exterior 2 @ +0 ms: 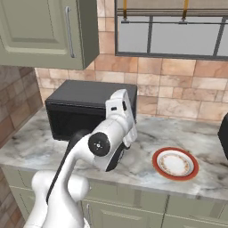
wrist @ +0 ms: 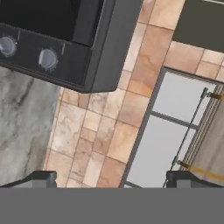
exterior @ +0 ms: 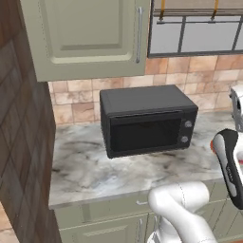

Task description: Pick up the bagel from the plate, place it on the toaster oven rack, close the door, and set the timer.

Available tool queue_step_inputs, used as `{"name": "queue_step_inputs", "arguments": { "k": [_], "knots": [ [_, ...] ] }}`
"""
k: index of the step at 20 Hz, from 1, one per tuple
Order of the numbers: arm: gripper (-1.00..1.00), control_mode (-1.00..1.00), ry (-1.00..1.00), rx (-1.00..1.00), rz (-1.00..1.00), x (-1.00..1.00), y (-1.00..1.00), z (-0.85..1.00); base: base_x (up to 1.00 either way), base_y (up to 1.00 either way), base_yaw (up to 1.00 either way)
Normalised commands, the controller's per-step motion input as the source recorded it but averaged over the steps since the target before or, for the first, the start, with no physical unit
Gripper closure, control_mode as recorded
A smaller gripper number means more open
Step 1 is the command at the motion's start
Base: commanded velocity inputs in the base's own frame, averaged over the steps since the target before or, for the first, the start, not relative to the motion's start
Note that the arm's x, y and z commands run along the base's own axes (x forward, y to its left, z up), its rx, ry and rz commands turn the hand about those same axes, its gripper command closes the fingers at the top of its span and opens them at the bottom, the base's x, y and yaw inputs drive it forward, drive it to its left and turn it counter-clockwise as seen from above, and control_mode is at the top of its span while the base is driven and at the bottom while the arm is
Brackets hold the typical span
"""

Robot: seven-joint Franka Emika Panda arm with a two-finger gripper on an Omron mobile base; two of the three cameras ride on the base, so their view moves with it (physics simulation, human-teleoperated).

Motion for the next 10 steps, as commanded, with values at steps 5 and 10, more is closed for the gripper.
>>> {"name": "queue_step_inputs", "arguments": {
  "k": [5, 10],
  "knots": [
    [-1.0, -1.0, 0.19, 0.06, 0.17, 0.0, -0.1, -0.25, 0.0, 0.0, 0.0],
    [-1.0, -1.0, 0.31, 0.2, 0.22, 0.0, 0.0, -0.21, 0.0, 0.0, 0.0]
  ]
}}
